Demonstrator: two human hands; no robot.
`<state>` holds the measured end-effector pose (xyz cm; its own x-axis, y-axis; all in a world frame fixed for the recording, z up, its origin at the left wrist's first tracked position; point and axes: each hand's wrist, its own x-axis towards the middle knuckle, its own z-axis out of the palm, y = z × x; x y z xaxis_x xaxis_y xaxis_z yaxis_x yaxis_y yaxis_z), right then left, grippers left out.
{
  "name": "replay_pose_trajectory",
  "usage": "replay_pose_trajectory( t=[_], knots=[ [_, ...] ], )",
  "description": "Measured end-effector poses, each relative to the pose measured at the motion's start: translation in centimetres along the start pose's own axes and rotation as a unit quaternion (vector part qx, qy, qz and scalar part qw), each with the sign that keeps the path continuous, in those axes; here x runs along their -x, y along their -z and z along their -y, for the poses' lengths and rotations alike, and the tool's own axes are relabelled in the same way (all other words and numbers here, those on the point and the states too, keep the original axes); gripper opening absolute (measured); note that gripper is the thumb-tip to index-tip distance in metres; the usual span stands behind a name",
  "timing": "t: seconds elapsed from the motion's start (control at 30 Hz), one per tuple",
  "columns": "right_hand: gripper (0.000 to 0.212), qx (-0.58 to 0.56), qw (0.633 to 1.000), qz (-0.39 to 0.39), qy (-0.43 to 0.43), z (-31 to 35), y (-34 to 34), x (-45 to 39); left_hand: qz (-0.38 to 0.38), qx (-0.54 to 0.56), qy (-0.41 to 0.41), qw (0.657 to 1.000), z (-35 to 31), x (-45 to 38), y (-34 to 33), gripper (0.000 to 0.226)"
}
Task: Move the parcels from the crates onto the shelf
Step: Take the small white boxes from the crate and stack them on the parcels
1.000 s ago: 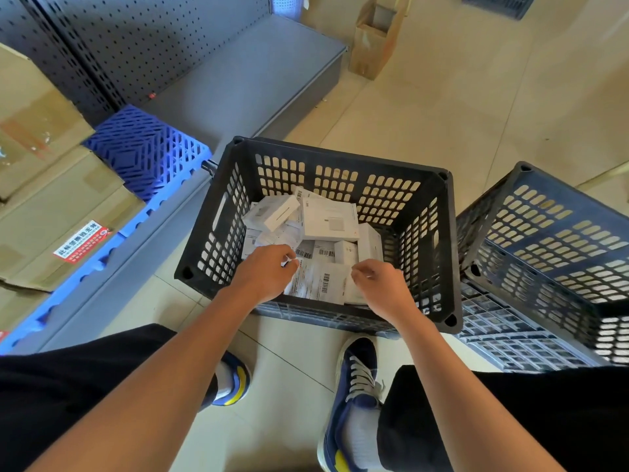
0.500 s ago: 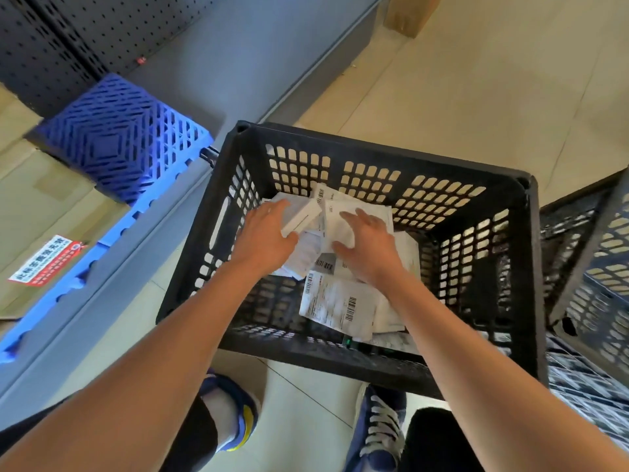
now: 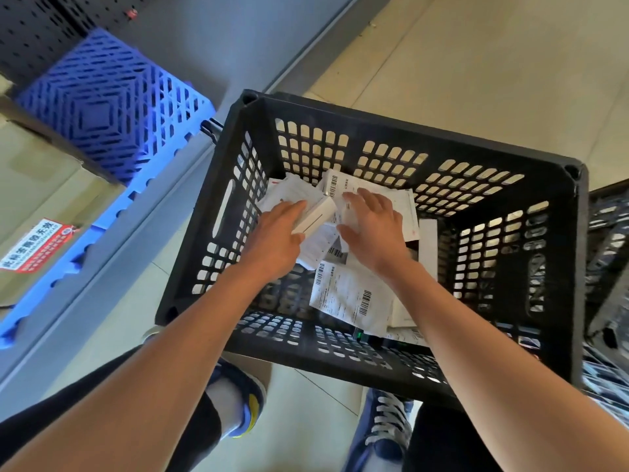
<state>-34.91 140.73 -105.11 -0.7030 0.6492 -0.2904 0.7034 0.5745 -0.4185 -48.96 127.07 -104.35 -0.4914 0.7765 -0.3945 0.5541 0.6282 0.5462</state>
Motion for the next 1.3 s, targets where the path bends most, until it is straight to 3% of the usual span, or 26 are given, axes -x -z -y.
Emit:
replay_pose_trajectory(
  t=[0.23, 0.37, 0.77, 0.9, 1.07, 1.2, 1.3],
  knots=[
    [0.039, 0.002, 1.000, -0.006, -0.001, -1.3, 0.4, 2.7, 0.011, 0.025, -0.026, 0.999, 0.1, 1.7, -0.9, 0.066],
    [0.039, 0.010, 1.000, -0.018, 0.004, -2.8, 0.6, 3.9, 0.021, 0.022, -0.070, 0.997, 0.1, 2.4, -1.4, 0.065],
    [0.035, 0.045, 0.998, -0.050, 0.003, -4.8, 1.0, 7.3, 0.090, -0.133, -0.201, 0.966, -0.3, 4.1, -2.0, 0.065],
    [0.041, 0.083, 0.996, -0.017, 0.021, -4.5, 0.9, 8.2, 0.127, -0.213, -0.207, 0.946, -1.0, 4.5, -1.6, 0.075],
    [0.047, 0.086, 0.996, 0.015, 0.029, -3.8, 0.5, 7.5, 0.154, -0.245, -0.214, 0.933, -0.9, 4.1, -1.7, 0.072],
    [0.046, 0.072, 0.997, 0.018, 0.024, -3.6, 0.3, 6.3, 0.150, -0.243, -0.221, 0.933, -0.8, 3.7, -1.7, 0.075],
    [0.044, 0.057, 0.998, 0.012, 0.025, -3.1, 0.2, 5.1, 0.052, -0.157, -0.181, 0.969, -0.1, 3.0, -1.2, 0.058]
  ],
)
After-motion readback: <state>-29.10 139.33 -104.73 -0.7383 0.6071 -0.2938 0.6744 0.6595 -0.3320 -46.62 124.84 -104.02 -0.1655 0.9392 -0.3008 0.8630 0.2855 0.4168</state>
